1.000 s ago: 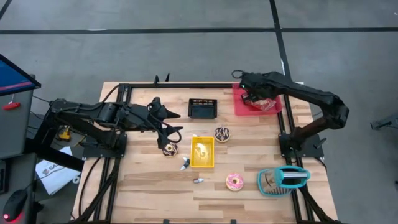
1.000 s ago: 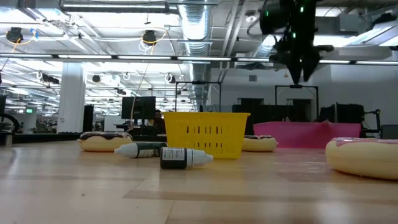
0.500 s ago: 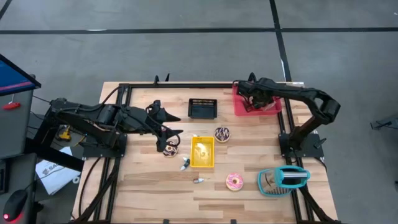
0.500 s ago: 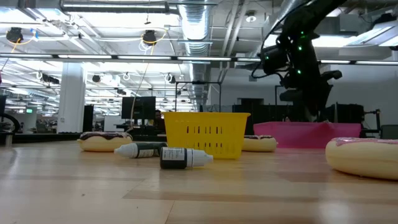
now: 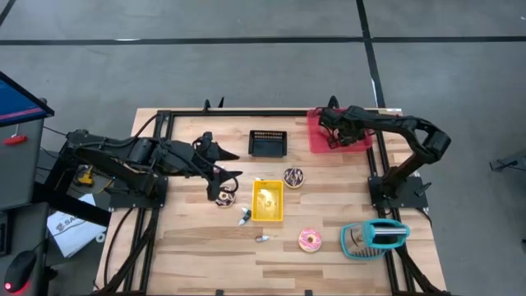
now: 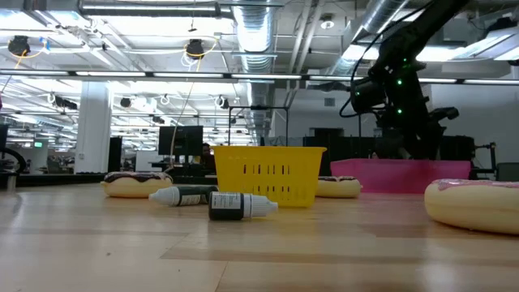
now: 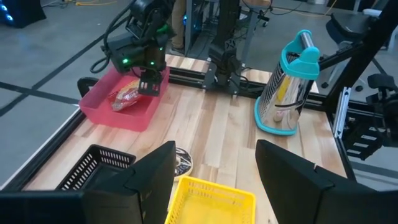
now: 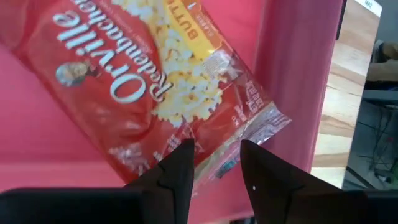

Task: Pick & Place Food Item
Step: Put the red popcorn bag into the pink bin, then put the top red food coloring bottle into the black bin

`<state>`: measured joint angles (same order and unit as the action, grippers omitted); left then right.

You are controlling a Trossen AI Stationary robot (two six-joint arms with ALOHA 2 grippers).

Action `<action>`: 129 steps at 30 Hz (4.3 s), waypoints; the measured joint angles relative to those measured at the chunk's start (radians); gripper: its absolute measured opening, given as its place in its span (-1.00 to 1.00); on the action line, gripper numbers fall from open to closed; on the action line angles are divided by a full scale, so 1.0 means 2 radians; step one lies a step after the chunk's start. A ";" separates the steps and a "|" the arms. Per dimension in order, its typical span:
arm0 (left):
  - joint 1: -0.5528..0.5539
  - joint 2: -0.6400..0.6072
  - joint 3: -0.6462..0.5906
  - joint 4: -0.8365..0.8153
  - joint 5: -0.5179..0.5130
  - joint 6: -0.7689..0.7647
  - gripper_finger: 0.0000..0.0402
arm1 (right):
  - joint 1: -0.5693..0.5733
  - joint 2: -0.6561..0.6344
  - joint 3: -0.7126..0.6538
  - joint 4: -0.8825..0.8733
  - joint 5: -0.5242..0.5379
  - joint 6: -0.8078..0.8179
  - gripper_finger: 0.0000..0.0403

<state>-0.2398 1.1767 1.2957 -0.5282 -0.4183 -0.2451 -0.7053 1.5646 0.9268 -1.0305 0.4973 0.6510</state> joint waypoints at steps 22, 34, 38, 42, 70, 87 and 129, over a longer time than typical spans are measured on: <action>0.002 -0.011 0.000 -0.046 -0.076 -0.028 0.08 | 0.106 -0.147 0.026 0.054 -0.106 0.007 -0.39; -0.011 -0.023 0.000 -0.291 -0.085 -0.201 0.15 | 0.359 -0.271 0.027 0.104 -0.160 0.188 -0.39; -0.033 -0.022 -0.002 -0.320 -0.084 -0.245 0.21 | 0.429 -0.269 0.026 0.126 -0.110 0.254 -0.39; -0.055 -0.022 -0.018 -0.321 -0.068 -0.275 0.28 | 0.479 -0.261 0.026 0.185 -0.088 0.275 -0.39; 0.207 0.104 -0.125 -0.238 0.161 -0.167 0.20 | 0.477 -0.337 0.026 0.323 -0.012 0.214 -0.39; 0.257 0.221 -0.125 -0.183 0.156 -0.023 0.23 | 0.458 -0.374 0.026 0.340 -0.010 0.184 -0.39; 0.283 0.313 -0.125 -0.147 0.158 0.001 -0.29 | 0.456 -0.374 0.026 0.336 -0.008 0.176 -0.39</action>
<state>0.3260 1.8019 1.0454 -0.8214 -0.1032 -0.2436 0.2066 0.8158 0.9798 -0.3576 0.4805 1.0023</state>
